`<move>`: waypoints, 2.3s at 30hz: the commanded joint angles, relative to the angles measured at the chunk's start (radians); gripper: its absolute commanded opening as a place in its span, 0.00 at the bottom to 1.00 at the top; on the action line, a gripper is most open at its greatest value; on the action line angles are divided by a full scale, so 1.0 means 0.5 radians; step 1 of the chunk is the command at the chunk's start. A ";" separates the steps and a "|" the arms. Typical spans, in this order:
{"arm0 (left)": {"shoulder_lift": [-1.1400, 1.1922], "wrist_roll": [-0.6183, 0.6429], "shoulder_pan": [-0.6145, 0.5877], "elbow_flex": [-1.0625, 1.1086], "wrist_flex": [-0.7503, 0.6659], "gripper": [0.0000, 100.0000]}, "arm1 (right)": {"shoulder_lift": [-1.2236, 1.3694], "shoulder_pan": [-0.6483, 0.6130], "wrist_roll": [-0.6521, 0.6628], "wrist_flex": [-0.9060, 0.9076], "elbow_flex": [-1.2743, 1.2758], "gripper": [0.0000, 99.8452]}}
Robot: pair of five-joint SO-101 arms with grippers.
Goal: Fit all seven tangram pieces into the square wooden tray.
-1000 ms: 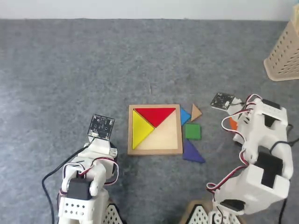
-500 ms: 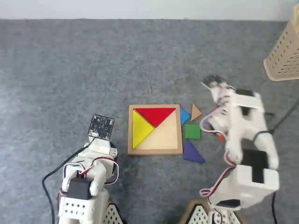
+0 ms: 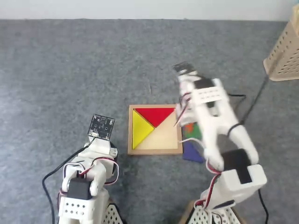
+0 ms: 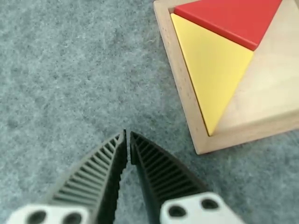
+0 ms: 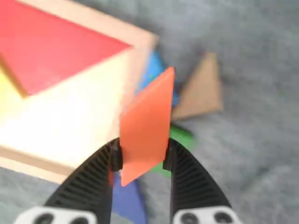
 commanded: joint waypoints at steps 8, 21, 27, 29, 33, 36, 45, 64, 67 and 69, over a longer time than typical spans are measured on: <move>-0.043 0.012 0.000 -0.038 0.012 0.01 | -0.008 -0.204 -0.322 -0.091 -0.043 0.01; -0.043 0.012 -0.003 -0.038 0.012 0.01 | -0.029 -0.594 0.509 -0.143 0.190 0.01; -0.043 0.012 -0.003 -0.038 0.012 0.01 | -0.029 -0.578 0.694 -0.207 0.233 0.01; -0.043 0.012 -0.003 -0.038 0.012 0.01 | -0.029 -0.578 0.872 -0.207 0.230 0.01; -0.043 0.012 -0.003 -0.038 0.012 0.01 | -0.029 -0.578 1.157 -0.210 0.230 0.01; -0.043 0.012 -0.003 -0.038 0.012 0.01 | -0.029 -0.582 1.175 -0.210 0.227 0.01; -0.043 0.012 -0.003 -0.038 0.012 0.01 | -0.278 -0.591 1.452 -0.232 0.242 0.01; -0.043 0.012 -0.003 -0.038 0.012 0.01 | -0.222 -0.308 -0.479 -0.161 0.144 0.01; -0.043 0.012 -0.003 -0.038 0.012 0.01 | -0.149 -0.275 -0.595 -0.149 0.144 0.01; -0.043 0.012 -0.003 -0.038 0.012 0.01 | -0.112 -0.278 -0.605 -0.158 0.141 0.01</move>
